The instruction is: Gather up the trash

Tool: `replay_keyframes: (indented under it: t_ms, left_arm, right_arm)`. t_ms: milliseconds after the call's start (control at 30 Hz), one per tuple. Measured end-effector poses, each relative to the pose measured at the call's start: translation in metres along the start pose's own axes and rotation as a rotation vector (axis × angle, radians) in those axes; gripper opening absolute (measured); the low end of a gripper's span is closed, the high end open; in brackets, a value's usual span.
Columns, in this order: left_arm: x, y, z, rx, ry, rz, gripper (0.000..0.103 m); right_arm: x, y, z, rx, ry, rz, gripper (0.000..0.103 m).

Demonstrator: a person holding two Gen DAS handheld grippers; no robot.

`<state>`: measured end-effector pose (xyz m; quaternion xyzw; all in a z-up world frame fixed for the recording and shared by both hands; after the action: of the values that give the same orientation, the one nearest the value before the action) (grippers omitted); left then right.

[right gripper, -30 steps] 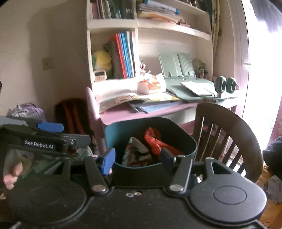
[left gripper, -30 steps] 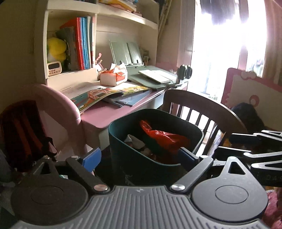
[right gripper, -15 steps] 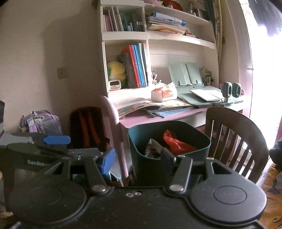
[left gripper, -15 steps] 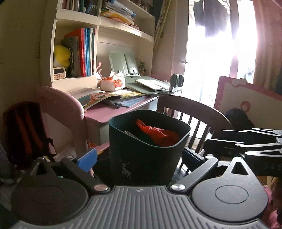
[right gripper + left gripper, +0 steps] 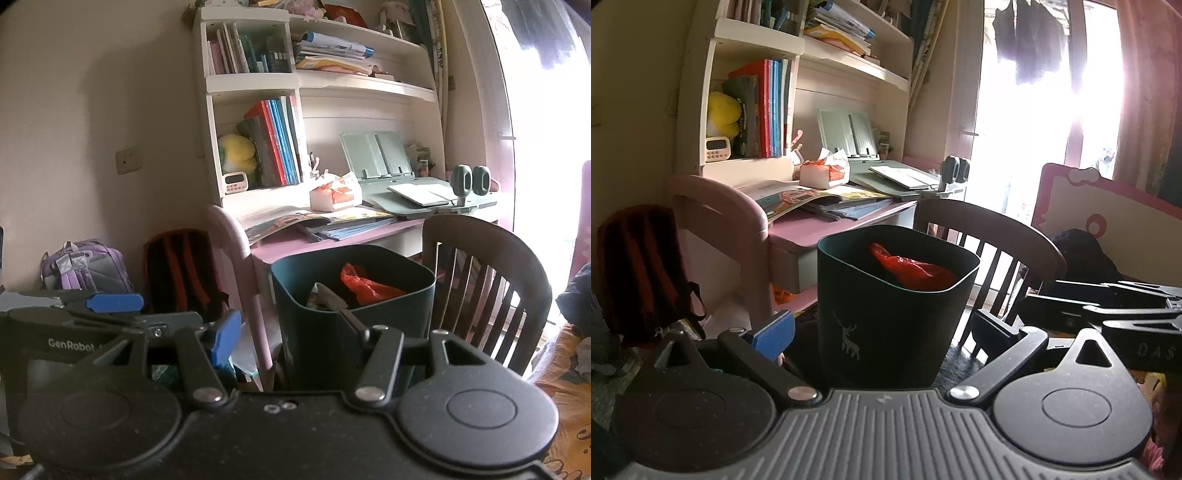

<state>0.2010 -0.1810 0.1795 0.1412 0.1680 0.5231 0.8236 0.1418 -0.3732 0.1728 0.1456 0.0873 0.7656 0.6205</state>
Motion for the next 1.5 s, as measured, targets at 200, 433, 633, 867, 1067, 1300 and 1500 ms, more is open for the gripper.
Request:
replay_keyframes:
  t_ms: [200, 433, 633, 867, 1067, 1300, 1500]
  left_arm:
    - [0.002, 0.006, 0.000, -0.012, 0.008, 0.002, 0.102]
    - [0.001, 0.012, 0.000, -0.038, 0.011, 0.030, 0.103]
    - [0.003, 0.015, -0.001, -0.043, 0.005, 0.037, 0.102]
    - [0.007, 0.019, -0.002, -0.059, 0.028, 0.043, 0.103]
    - [0.010, 0.022, -0.004, -0.062, 0.042, 0.036, 0.103]
    - [0.013, 0.024, -0.006, -0.059, 0.054, 0.022, 0.103]
    - [0.020, 0.025, -0.010, -0.042, 0.073, 0.009, 0.102]
  right_arm:
    - [0.000, 0.004, -0.003, 0.002, -0.016, -0.003, 0.057]
    - [0.001, 0.009, -0.001, -0.011, -0.028, -0.006, 0.057]
    - [0.002, 0.012, -0.004, -0.023, -0.030, -0.010, 0.057]
    - [0.003, 0.014, -0.005, -0.030, -0.026, -0.021, 0.057]
    - [0.004, 0.015, -0.005, -0.031, -0.025, -0.019, 0.058]
    - [0.007, 0.014, -0.005, -0.023, -0.025, -0.016, 0.058]
    - [0.013, 0.012, -0.005, -0.015, -0.015, -0.007, 0.058]
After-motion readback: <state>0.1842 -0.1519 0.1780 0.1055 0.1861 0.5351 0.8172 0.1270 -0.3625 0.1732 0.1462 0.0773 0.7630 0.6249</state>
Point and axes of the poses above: each gripper's, at about its wrist camera, not at the fingertips, and y roughly against the way its jaws point, x to its left, z to its top, the point moved 1 cm from there along -y, roughly the way its jaws point, and after that the axes turned 4 degrees about -z, right-handed, at the moved point
